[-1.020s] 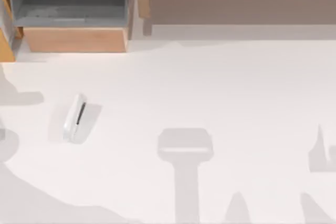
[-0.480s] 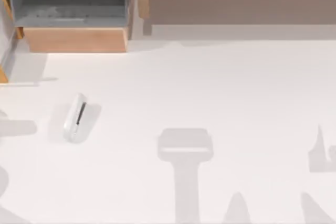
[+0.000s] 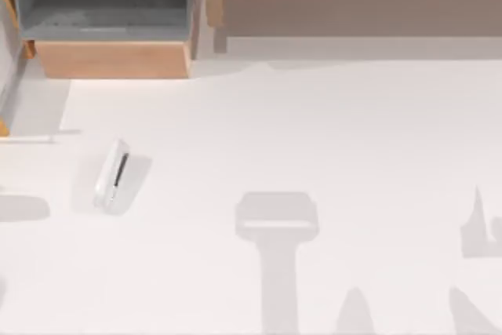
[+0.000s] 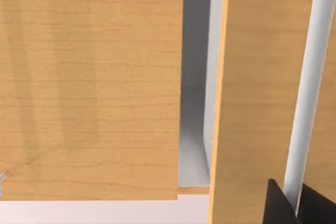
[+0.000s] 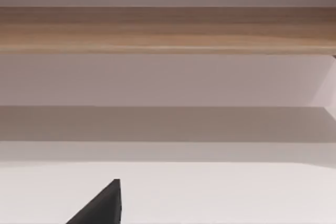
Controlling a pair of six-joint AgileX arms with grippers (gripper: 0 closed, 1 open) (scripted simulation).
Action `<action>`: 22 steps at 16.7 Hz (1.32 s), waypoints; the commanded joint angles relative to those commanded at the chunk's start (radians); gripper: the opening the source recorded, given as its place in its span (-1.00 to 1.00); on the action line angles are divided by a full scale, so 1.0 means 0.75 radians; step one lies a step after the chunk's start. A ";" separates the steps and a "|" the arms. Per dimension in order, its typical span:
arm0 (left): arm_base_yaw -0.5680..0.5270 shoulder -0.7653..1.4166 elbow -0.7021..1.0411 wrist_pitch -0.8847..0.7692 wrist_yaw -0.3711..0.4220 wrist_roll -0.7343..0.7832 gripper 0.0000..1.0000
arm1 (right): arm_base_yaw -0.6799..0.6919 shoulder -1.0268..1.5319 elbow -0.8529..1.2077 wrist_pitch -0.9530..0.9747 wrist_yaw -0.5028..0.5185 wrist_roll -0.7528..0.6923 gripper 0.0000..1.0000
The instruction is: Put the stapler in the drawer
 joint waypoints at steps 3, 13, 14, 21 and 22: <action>0.077 -0.052 -0.144 0.075 0.079 0.003 -1.00 | 0.000 0.000 0.000 0.000 0.000 0.000 1.00; 0.110 -0.074 -0.190 0.107 0.112 0.006 -0.40 | 0.000 0.000 0.000 0.000 0.000 0.000 1.00; 0.110 -0.074 -0.190 0.107 0.112 0.006 -0.25 | 0.000 0.000 0.000 0.000 0.000 0.000 1.00; 0.110 -0.074 -0.190 0.107 0.112 0.006 0.81 | 0.000 0.000 0.000 0.000 0.000 0.000 1.00; 0.110 -0.074 -0.190 0.107 0.112 0.006 0.96 | 0.000 0.000 0.000 0.000 0.000 0.000 1.00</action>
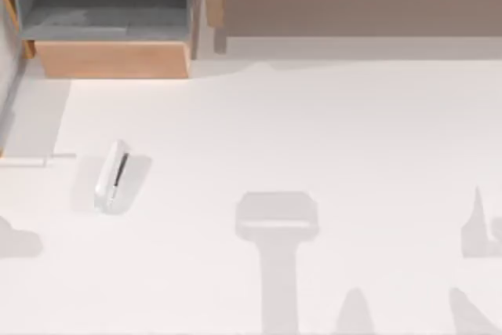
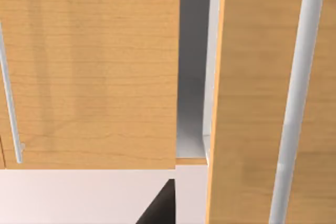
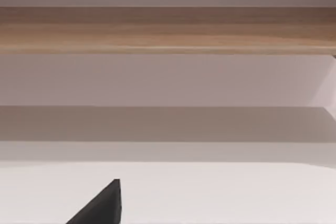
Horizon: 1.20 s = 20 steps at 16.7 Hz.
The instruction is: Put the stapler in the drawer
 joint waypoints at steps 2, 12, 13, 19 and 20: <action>0.000 0.000 0.000 0.000 0.000 0.000 1.00 | 0.000 0.000 0.000 0.000 0.000 0.000 1.00; 0.020 -0.009 -0.026 0.016 0.022 0.002 1.00 | 0.000 0.000 0.000 0.000 0.000 0.000 1.00; 0.029 -0.013 -0.037 0.023 0.031 0.002 1.00 | 0.000 0.000 0.000 0.000 0.000 0.000 1.00; 0.065 -0.029 -0.080 0.048 0.066 0.004 1.00 | 0.000 0.000 0.000 0.000 0.000 0.000 1.00; 0.058 -0.023 -0.075 0.046 0.063 0.004 1.00 | 0.000 0.000 0.000 0.000 0.000 0.000 1.00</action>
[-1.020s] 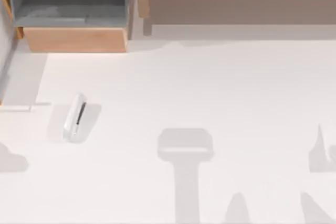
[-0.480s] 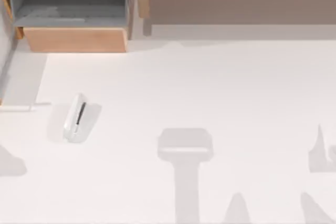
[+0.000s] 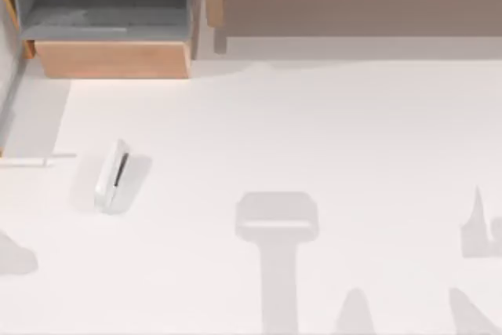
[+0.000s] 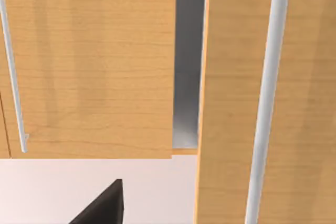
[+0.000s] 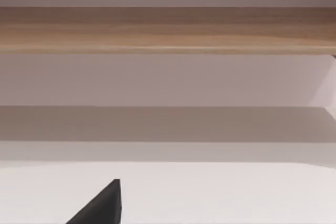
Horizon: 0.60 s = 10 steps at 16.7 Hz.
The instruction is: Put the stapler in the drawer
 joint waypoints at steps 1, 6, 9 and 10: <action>0.000 0.000 0.000 0.000 0.000 0.000 1.00 | 0.000 0.000 0.000 0.000 0.000 0.000 1.00; -0.077 -0.126 -0.008 -0.196 0.141 -0.163 1.00 | 0.000 0.000 0.000 0.000 0.000 0.000 1.00; -0.191 -0.238 0.047 -0.479 0.233 -0.375 1.00 | 0.000 0.000 0.000 0.000 0.000 0.000 1.00; -0.239 -0.271 0.086 -0.600 0.244 -0.460 1.00 | 0.000 0.000 0.000 0.000 0.000 0.000 1.00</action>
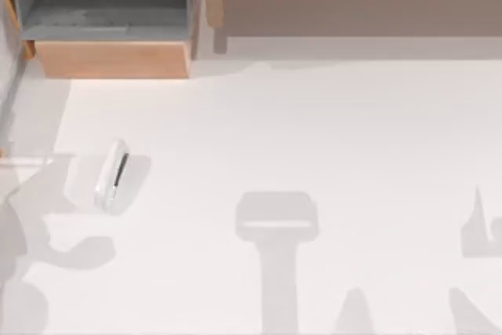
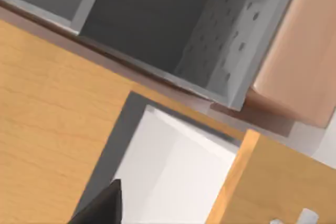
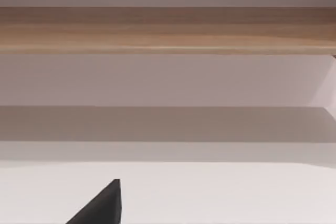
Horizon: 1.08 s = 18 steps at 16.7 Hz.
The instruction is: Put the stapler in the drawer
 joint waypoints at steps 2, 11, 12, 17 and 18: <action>-0.107 -0.051 0.110 -0.275 -0.014 -0.185 1.00 | 0.000 0.000 0.000 0.000 0.000 0.000 1.00; -0.655 -0.019 0.806 -1.774 -0.524 -1.095 1.00 | 0.000 0.000 0.000 0.000 0.000 0.000 1.00; -0.711 0.005 0.882 -1.931 -0.602 -1.189 1.00 | 0.000 0.000 0.000 0.000 0.000 0.000 1.00; -0.942 0.146 1.192 -2.580 -0.987 -1.567 1.00 | 0.000 0.000 0.000 0.000 0.000 0.000 1.00; -0.977 0.170 1.237 -2.674 -1.055 -1.623 1.00 | 0.000 0.000 0.000 0.000 0.000 0.000 1.00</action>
